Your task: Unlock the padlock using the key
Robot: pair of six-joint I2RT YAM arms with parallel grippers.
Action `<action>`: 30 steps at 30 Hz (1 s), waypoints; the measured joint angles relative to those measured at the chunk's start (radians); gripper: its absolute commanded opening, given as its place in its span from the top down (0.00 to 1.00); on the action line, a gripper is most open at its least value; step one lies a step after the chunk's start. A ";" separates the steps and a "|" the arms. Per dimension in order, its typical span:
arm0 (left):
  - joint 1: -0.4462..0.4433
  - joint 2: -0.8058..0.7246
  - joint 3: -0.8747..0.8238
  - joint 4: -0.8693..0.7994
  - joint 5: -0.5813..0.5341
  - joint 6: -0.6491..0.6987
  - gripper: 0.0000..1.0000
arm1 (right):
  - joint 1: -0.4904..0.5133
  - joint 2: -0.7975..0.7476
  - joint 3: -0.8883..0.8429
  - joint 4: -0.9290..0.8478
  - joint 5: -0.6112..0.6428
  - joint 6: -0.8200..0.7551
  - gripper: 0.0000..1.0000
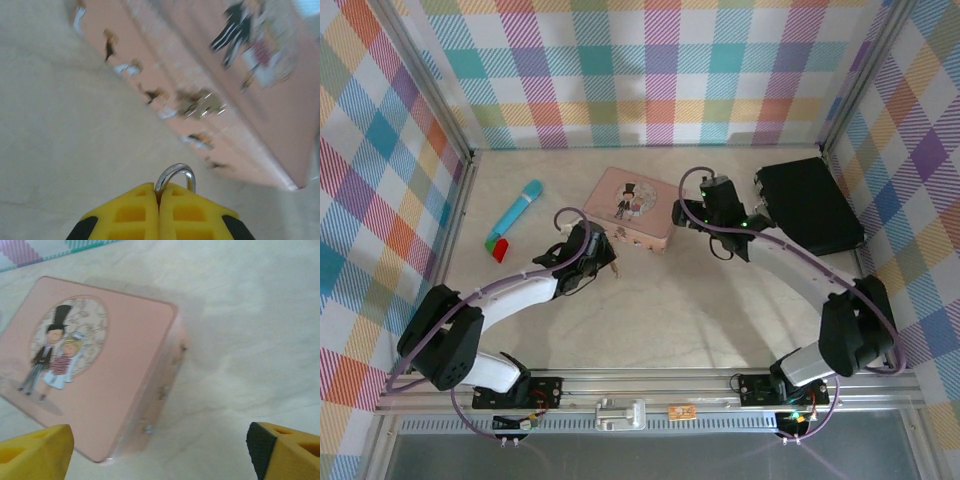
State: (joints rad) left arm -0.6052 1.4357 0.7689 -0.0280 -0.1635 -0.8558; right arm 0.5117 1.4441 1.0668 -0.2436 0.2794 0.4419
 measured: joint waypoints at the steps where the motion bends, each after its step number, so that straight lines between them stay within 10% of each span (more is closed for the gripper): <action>1: -0.002 0.016 0.009 -0.019 0.003 0.014 1.00 | -0.011 -0.018 -0.021 -0.003 0.023 -0.025 0.08; 7: -0.010 0.107 0.053 -0.085 0.008 0.070 0.95 | -0.105 -0.094 -0.172 0.002 0.118 -0.154 0.08; 18: -0.010 0.123 0.156 -0.223 -0.083 0.129 0.28 | -0.299 -0.145 -0.419 0.258 0.139 -0.323 0.08; 30: 0.073 -0.250 0.118 -0.253 -0.355 0.430 0.14 | -0.357 0.014 -0.546 0.710 0.053 -0.429 0.07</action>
State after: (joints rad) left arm -0.5320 1.1858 0.8867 -0.2813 -0.5182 -0.4255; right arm 0.1547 1.4586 0.5213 0.4660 0.3321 0.0132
